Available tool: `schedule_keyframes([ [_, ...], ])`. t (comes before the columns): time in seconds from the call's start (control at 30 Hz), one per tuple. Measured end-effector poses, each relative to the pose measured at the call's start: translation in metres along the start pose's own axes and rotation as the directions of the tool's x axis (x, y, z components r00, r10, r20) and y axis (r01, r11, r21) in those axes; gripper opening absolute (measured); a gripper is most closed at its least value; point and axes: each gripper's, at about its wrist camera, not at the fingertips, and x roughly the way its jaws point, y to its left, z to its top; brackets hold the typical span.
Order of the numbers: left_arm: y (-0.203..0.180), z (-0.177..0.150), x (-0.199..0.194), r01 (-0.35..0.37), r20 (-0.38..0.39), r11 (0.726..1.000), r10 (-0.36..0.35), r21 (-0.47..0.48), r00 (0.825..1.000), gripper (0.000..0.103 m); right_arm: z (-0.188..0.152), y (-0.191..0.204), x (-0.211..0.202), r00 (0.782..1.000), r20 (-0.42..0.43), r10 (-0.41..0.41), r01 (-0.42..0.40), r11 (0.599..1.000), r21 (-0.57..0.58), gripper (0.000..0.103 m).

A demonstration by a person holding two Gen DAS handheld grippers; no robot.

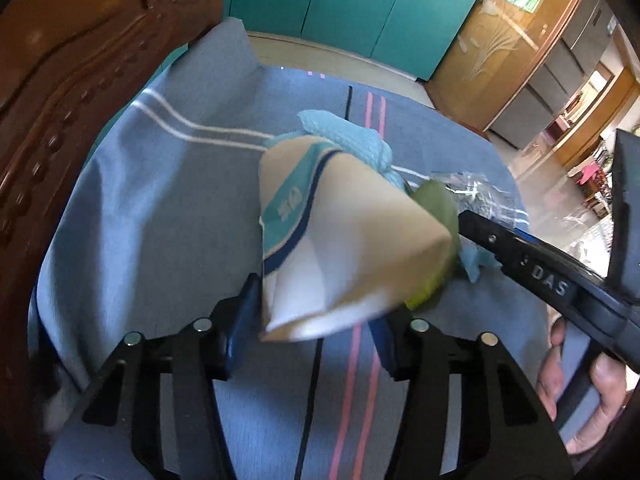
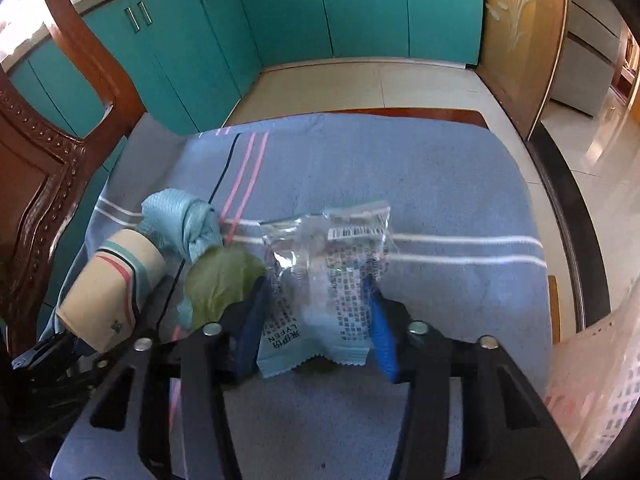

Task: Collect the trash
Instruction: 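Grasp the white paper cup with the left tool while the right tool grasps the plastic packet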

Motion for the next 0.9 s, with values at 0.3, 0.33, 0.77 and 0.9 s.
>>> schedule_keyframes([
  [0.3,0.003,-0.032,-0.041,0.009,0.035,0.999,-0.010,0.035,0.999,0.083,-0.040,-0.014,-0.047,0.999,0.034,0.030,-0.030,0.999,-0.018,0.041],
  [0.33,0.004,-0.030,-0.045,0.008,0.047,1.000,-0.009,0.021,0.999,0.087,-0.045,-0.016,-0.054,0.999,0.038,0.027,-0.026,1.000,-0.015,0.041],
  [0.77,-0.018,0.037,0.021,0.024,-0.047,0.993,-0.029,-0.112,0.998,0.097,-0.084,-0.022,-0.100,0.997,0.073,0.008,-0.005,0.999,-0.045,0.041],
  [0.9,-0.019,0.036,0.032,0.021,-0.068,0.994,-0.028,-0.111,0.997,0.085,-0.088,-0.019,-0.104,0.997,0.078,0.023,-0.018,0.998,-0.058,0.041],
])
